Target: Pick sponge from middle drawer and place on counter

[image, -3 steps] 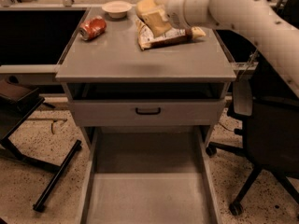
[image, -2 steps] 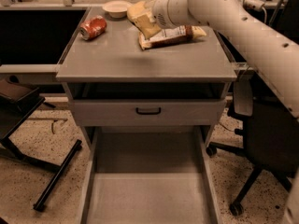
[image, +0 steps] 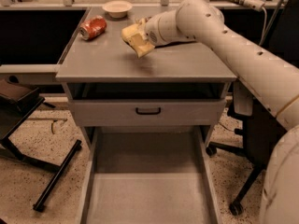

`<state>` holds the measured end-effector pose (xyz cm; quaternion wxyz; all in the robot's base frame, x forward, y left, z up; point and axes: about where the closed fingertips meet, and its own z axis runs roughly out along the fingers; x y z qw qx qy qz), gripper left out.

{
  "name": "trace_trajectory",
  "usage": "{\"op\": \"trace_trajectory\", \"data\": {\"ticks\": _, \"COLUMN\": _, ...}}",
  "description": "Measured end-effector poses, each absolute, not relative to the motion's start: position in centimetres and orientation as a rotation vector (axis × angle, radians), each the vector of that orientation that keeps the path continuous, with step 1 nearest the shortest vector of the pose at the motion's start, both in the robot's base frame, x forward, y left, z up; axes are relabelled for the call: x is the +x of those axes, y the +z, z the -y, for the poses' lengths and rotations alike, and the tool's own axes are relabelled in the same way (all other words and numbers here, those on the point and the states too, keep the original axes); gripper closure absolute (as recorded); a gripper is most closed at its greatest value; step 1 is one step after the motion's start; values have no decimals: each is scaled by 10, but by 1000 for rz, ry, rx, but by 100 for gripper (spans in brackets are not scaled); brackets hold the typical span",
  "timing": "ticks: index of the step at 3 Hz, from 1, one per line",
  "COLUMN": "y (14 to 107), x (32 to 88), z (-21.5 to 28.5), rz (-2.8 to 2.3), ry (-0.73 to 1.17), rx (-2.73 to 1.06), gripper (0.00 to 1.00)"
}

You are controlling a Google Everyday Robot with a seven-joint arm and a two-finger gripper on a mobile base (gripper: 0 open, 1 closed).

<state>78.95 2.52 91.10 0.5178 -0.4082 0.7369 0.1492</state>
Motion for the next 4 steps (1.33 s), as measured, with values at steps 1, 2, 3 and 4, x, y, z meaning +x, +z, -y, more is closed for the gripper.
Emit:
{"op": "trace_trajectory", "data": {"ticks": 1, "y": 881, "x": 783, "z": -20, "rz": -1825, "ry": 434, "rx": -936, "gripper": 100}}
{"op": "trace_trajectory", "data": {"ticks": 2, "y": 863, "x": 777, "z": -15, "rz": -1854, "ry": 501, "rx": -922, "gripper": 100}}
{"op": "trace_trajectory", "data": {"ticks": 3, "y": 862, "x": 776, "z": -15, "rz": -1856, "ry": 505, "rx": -923, "gripper": 81}}
{"op": "trace_trajectory", "data": {"ticks": 4, "y": 862, "x": 776, "z": -15, "rz": -1856, "ry": 505, "rx": -923, "gripper": 58}}
